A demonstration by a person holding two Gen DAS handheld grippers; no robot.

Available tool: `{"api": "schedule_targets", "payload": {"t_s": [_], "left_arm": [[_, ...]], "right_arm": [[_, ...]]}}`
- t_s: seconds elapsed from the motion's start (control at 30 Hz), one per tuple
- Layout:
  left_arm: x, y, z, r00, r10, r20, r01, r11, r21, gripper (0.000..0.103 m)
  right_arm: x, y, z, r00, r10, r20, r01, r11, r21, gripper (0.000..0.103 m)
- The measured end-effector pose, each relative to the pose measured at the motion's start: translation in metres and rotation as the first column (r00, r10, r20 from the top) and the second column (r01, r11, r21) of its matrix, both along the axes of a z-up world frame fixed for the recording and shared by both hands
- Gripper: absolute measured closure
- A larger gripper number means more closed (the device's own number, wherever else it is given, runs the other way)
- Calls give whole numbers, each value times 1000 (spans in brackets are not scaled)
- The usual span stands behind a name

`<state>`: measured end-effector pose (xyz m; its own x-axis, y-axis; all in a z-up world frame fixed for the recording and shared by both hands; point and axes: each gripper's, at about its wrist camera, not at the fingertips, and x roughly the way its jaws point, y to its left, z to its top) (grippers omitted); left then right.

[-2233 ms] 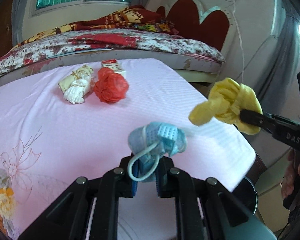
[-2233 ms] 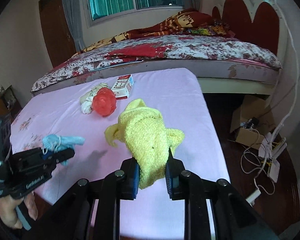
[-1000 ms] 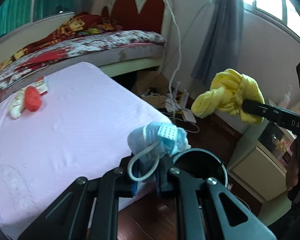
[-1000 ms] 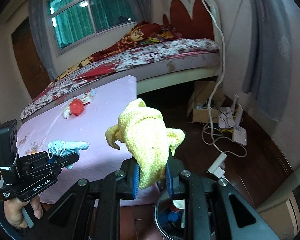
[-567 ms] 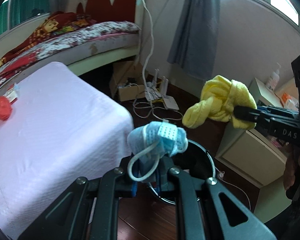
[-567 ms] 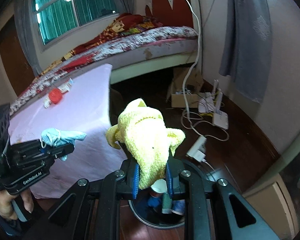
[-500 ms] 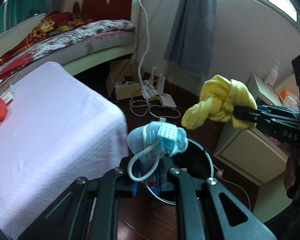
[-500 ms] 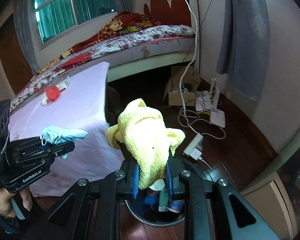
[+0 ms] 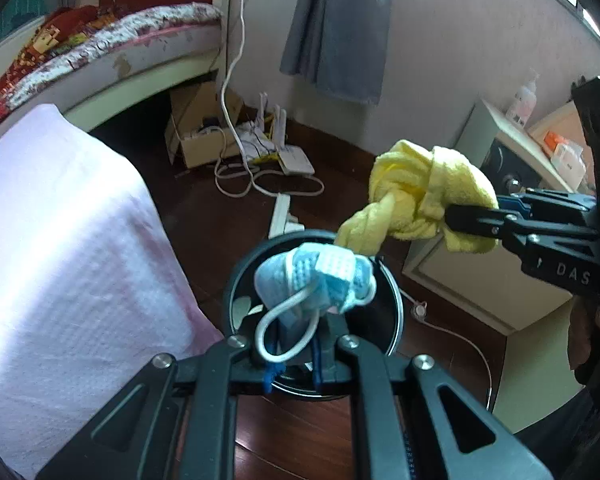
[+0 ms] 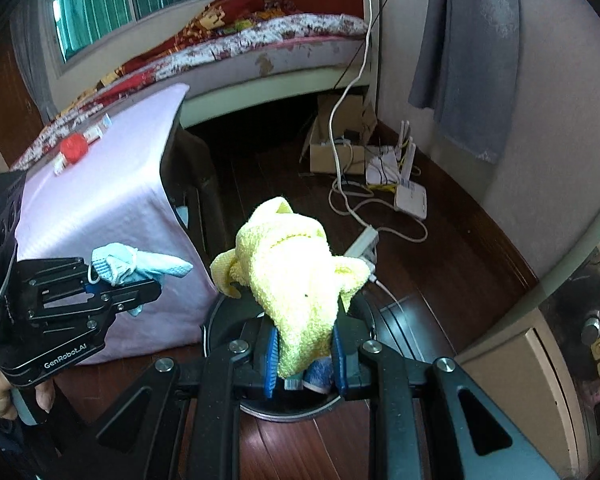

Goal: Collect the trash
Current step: 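Lift mask and yellow cloth and carry them over the bin, then open both tools to drop mask and cloth into the bin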

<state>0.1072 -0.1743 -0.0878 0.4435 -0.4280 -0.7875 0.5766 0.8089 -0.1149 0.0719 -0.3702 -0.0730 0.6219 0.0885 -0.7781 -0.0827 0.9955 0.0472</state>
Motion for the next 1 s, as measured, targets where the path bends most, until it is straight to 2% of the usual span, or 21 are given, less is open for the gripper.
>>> {"api": "schedule_targets", "payload": {"t_s": [0.43, 0.6, 0.63, 0.67, 0.7, 0.73, 0.77, 0.8, 0.83, 0.87, 1.0], "left_arm": [[10, -19, -45, 993, -20, -115, 24, 999, 32, 88], [13, -20, -58, 988, -25, -154, 28, 999, 19, 86], [13, -20, -61, 984, -27, -174, 30, 999, 15, 82], [15, -21, -66, 979, -34, -202, 37, 999, 14, 66], [17, -21, -71, 974, -30, -224, 37, 999, 28, 51], [18, -20, -77, 972, -9, -237, 20, 999, 46, 21], [19, -14, -79, 973, 21, -230, -9, 998, 54, 9], [19, -10, -79, 974, 43, -221, -31, 998, 60, 8], [20, -4, -80, 975, 77, -210, -63, 995, 73, 6], [20, 2, -80, 973, 103, -207, -87, 993, 83, 2], [18, 16, -76, 977, 147, -156, -130, 985, 111, 1]], "right_arm": [[27, 9, -62, 989, 44, -143, -50, 998, -37, 79], [34, 11, -84, 977, 59, -205, -70, 996, -49, 79], [36, 11, -89, 972, 64, -225, -76, 996, -49, 76], [38, 12, -93, 968, 63, -244, -80, 995, -60, 70], [40, 13, -100, 961, 56, -271, -83, 993, -89, 59], [42, 13, -107, 955, 31, -295, -76, 987, -143, 20], [42, 11, -115, 952, -5, -307, -64, 975, -214, 0], [42, 7, -123, 946, -39, -320, -54, 959, -277, 0], [42, 3, -128, 937, -61, -343, -47, 953, -299, 0], [42, -2, -132, 930, -73, -360, -34, 959, -282, 0], [43, -15, -132, 919, -99, -381, 18, 977, -211, 0]]}}
